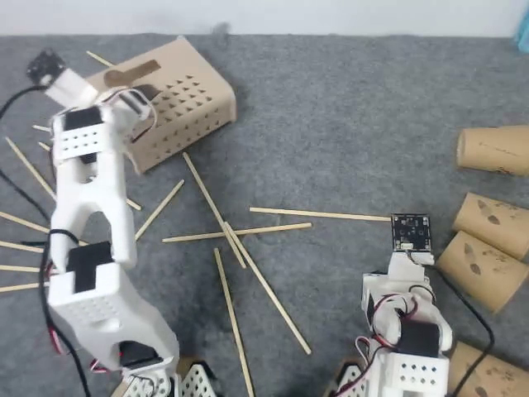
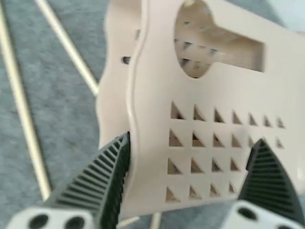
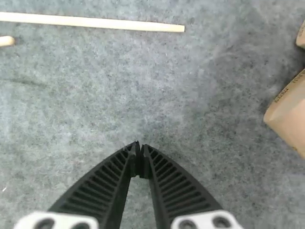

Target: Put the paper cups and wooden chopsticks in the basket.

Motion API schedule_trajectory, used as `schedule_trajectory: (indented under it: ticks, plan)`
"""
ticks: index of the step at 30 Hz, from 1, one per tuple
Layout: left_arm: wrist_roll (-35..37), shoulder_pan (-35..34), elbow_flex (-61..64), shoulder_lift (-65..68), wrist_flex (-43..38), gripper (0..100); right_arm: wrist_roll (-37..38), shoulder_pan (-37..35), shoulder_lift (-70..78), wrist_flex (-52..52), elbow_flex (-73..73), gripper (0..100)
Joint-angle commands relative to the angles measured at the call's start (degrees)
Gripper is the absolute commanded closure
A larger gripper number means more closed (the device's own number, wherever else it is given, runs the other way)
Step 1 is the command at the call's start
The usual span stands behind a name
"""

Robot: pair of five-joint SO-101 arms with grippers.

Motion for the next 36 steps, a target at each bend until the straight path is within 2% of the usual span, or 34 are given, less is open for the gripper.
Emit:
schedule_trajectory:
  ticks: [1,6,8,17,25,29,36]
  plan:
    - [0.88,3.16,-2.59,-6.07,-1.32,63,0.62,0.57,-0.57,0.4,1.05,99.1]
    - [0.88,6.86,-2.68,-6.77,-2.55,64,0.7,2.77,-0.57,0.4,1.05,99.1]
    - [0.62,8.26,-2.68,-6.77,-3.96,67,0.7,3.21,-0.57,0.4,1.05,99.1]
    - [0.44,13.63,-2.86,-6.24,-8.09,100,0.7,3.3,-0.57,0.4,1.05,99.1]
    - [0.44,16.88,-3.3,-6.86,-8.0,99,0.7,3.3,-0.57,0.4,1.05,99.1]
    - [-1.85,17.49,-5.58,-8.09,-5.98,99,0.7,3.3,-0.57,0.4,1.05,99.1]
    - [-1.67,17.85,-13.58,-13.89,6.86,99,0.7,3.12,-0.57,0.4,1.05,99.1]
